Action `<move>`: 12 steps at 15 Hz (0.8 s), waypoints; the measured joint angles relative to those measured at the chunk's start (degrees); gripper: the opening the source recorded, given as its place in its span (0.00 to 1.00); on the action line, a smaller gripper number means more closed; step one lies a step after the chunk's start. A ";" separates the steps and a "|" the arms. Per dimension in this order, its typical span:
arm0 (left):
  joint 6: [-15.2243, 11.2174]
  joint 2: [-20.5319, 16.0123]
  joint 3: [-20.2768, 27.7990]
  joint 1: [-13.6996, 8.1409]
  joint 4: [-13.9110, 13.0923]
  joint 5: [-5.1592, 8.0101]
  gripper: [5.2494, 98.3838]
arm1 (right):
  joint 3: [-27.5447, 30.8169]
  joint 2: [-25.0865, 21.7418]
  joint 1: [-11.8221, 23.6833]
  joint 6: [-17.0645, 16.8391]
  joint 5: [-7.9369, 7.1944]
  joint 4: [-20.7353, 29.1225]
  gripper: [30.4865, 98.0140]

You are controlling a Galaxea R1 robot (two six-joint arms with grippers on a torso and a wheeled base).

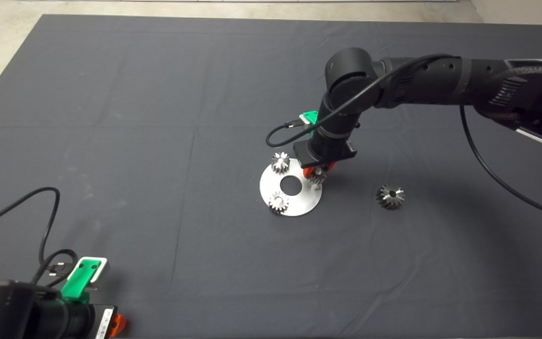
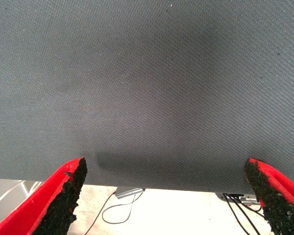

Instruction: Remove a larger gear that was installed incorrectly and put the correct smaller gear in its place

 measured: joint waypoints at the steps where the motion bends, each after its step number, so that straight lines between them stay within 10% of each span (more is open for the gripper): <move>1: 0.00 -0.02 0.00 0.00 0.02 0.00 0.85 | 0.20 -0.11 -0.02 0.00 0.00 0.52 0.06; 12: 0.00 0.00 -0.09 0.00 0.02 -0.01 0.85 | 1.05 -0.28 -0.07 0.09 0.00 1.02 0.06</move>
